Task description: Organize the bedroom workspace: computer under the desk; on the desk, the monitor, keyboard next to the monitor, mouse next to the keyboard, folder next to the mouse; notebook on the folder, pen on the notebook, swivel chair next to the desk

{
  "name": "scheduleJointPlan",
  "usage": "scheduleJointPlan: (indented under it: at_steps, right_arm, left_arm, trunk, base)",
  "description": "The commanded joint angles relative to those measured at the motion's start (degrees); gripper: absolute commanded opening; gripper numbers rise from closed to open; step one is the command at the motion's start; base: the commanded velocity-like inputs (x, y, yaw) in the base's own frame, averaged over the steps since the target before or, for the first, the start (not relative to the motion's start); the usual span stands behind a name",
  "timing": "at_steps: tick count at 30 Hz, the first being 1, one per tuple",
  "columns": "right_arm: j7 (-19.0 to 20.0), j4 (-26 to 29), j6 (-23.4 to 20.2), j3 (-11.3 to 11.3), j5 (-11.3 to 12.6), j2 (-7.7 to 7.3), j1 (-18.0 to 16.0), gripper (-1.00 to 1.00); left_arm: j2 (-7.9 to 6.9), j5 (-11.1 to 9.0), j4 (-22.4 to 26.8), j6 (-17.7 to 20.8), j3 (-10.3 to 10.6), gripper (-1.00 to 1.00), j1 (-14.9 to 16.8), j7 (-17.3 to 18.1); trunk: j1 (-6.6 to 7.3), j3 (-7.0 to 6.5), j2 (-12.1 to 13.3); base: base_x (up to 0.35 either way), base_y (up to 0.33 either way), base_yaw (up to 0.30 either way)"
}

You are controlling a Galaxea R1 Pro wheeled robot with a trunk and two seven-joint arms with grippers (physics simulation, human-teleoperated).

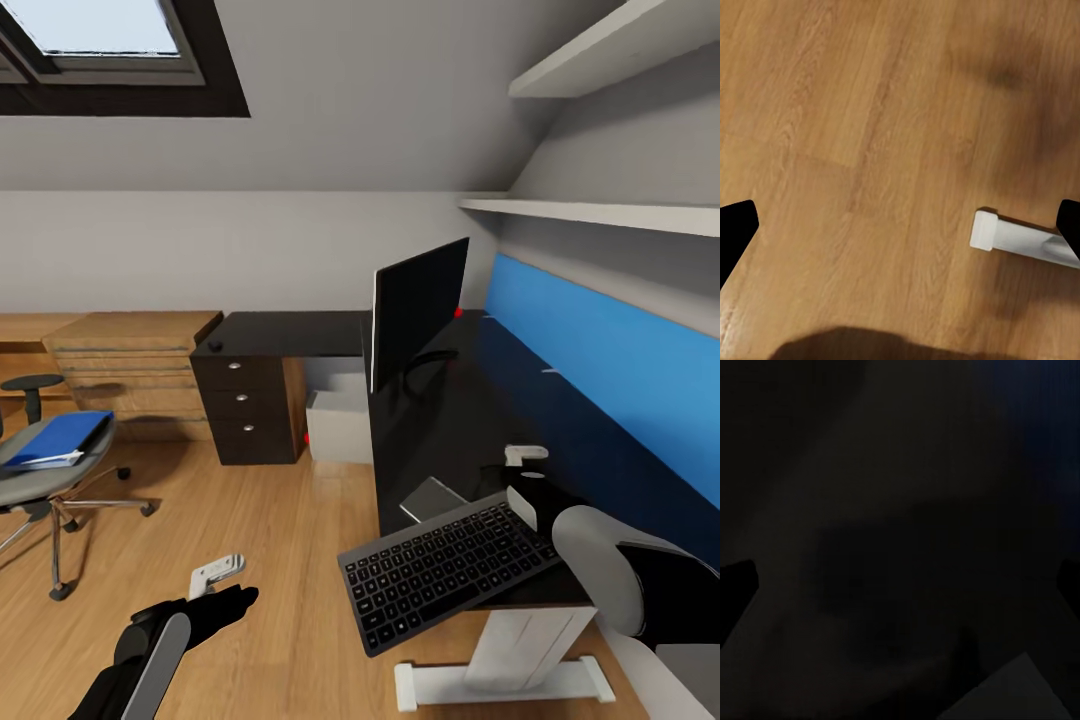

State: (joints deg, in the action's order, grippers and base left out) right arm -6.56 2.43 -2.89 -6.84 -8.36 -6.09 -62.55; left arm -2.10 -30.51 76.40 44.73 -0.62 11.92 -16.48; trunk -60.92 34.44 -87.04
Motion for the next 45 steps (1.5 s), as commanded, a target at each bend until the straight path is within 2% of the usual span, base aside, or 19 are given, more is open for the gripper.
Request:
scheduleJointPlan:
  at_steps: [1,16,29,45]
  right_arm:
    - [-0.1,0.1,-0.4,-0.5,-0.6,0.02,0.0,1.00]
    - [-0.2,0.1,-0.8,-0.5,-0.6,0.10,0.0,1.00]
    - [-0.3,0.0,-0.8,-0.5,-0.6,0.19,0.0,1.00]
    - [-0.3,-0.1,-0.7,-0.5,-0.6,0.30,0.0,1.00]
  left_arm:
    - [-0.01,-0.6,0.1,0.2,0.0,1.00,0.0,-0.5]
    - [-0.01,-0.6,0.1,0.2,0.0,1.00,0.0,-0.5]
    - [-0.16,-0.8,-0.5,0.2,-0.1,1.00,0.0,-0.1]
    - [-0.18,-0.9,-0.7,0.2,-0.1,1.00,0.0,-0.1]
  trunk:
    - [-0.22,0.24,-0.4]
    - [-3.52,2.93,-6.5]
    - [-3.52,2.93,-6.5]
    - [-3.52,2.93,-6.5]
  base:
    - [0.000,0.000,0.000]
    - [0.000,0.000,0.000]
    - [-0.003,0.000,0.000]
    - [-0.106,-0.060,0.000]
